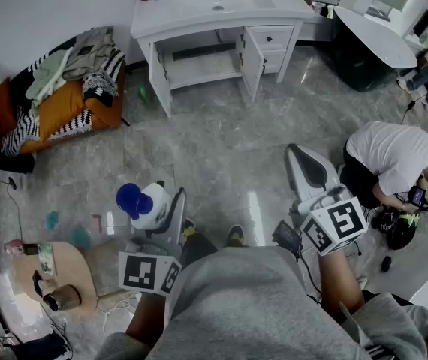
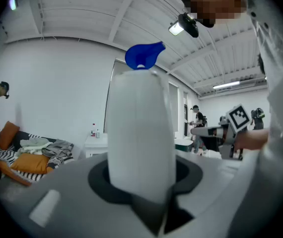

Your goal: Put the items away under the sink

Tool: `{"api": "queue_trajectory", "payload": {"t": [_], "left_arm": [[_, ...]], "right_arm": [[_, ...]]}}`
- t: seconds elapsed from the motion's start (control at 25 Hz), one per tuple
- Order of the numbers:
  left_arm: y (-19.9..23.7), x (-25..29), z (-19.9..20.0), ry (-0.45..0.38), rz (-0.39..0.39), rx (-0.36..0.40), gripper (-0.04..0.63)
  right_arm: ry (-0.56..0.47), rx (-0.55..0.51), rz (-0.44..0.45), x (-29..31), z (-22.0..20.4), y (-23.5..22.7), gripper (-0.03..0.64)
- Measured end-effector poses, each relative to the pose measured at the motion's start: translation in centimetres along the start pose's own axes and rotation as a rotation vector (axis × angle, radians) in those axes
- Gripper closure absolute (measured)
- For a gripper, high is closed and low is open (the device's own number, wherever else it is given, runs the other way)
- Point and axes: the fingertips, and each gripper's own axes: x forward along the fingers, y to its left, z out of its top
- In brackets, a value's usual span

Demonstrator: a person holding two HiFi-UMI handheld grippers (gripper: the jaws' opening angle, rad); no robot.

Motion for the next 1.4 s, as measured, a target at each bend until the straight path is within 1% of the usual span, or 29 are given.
{"api": "queue_trajectory", "payload": {"t": [0.24,0.48,0.68,0.96,1.2,1.4], "left_arm": [[-0.6,-0.3,-0.1,0.01,0.008,-0.025,0.431],[-0.6,-0.7,0.3,0.001,0.013,-0.006,0.431],[-1.1,-1.1,0.7,-0.01,-0.001,-0.007,0.432],[-2.0,-1.7,1.1,-0.02,-0.003,-0.003,0.433],[-1.7,-1.8,0.8,-0.02,-0.008,-0.003,0.431],[-1.7,-1.2,1.1,-0.026,-0.034,0.009,0.431]], "right_arm": [[0.029,0.022,0.014,-0.7,-0.6,0.3,0.612],[0.027,0.04,0.011,-0.9,-1.2,1.1,0.615],[0.02,0.062,0.05,-1.2,-1.4,1.7,0.617],[0.016,0.075,0.073,-1.6,-1.6,2.1,0.617],[-0.002,0.073,0.073,-1.5,-1.3,2.6,0.617],[0.003,0.073,0.051,-1.5,-1.5,2.4,0.617]]}}
